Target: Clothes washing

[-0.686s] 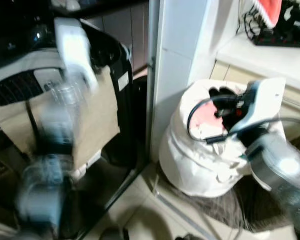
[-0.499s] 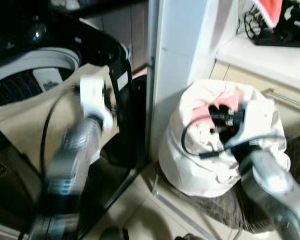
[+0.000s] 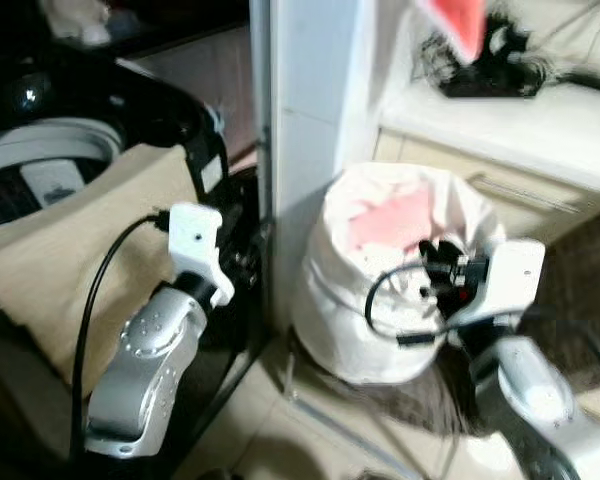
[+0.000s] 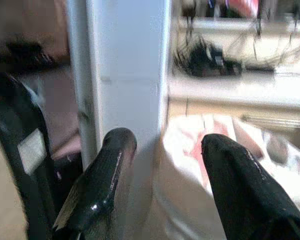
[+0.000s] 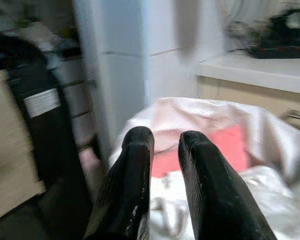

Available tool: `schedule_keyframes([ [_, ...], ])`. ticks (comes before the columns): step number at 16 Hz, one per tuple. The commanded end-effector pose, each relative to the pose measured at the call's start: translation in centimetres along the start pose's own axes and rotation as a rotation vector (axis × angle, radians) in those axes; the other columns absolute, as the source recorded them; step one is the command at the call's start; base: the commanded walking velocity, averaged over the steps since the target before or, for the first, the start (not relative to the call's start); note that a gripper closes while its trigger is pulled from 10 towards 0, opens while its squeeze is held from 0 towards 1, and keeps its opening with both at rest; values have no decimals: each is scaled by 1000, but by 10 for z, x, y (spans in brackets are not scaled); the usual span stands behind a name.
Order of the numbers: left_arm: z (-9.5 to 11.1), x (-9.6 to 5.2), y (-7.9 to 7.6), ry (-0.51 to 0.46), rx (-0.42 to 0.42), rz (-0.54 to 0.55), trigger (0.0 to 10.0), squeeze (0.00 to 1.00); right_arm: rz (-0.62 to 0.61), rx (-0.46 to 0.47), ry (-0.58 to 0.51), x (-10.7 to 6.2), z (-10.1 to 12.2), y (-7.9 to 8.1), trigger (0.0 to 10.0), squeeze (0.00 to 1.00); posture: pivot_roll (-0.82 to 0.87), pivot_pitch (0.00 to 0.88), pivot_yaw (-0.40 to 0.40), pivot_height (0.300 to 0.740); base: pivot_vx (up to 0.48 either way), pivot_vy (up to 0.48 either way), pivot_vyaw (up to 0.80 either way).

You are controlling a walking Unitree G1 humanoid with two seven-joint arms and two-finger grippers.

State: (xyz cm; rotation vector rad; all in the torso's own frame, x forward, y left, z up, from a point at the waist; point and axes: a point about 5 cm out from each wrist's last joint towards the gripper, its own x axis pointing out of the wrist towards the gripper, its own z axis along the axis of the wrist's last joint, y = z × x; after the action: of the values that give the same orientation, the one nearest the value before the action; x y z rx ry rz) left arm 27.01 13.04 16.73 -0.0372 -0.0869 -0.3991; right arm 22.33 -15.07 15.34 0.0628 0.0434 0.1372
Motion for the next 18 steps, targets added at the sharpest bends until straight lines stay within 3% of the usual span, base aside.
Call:
schedule_keyframes([
  [1,-1,-1,1,21,25,-4,10000,0,19,-2,7,2,-2,1,10000,0,-161,0,17,740,0,0,0],
  [5,-2,3,-4,18,54,-31,10000,0,16,6,19,-1,-8,1,10000,0,-162,0,20,740,0,0,0],
  [18,-5,3,-9,26,36,-13,10000,0,21,-40,34,0,-9,-6,10000,0,-166,0,5,740,307,0,0],
])
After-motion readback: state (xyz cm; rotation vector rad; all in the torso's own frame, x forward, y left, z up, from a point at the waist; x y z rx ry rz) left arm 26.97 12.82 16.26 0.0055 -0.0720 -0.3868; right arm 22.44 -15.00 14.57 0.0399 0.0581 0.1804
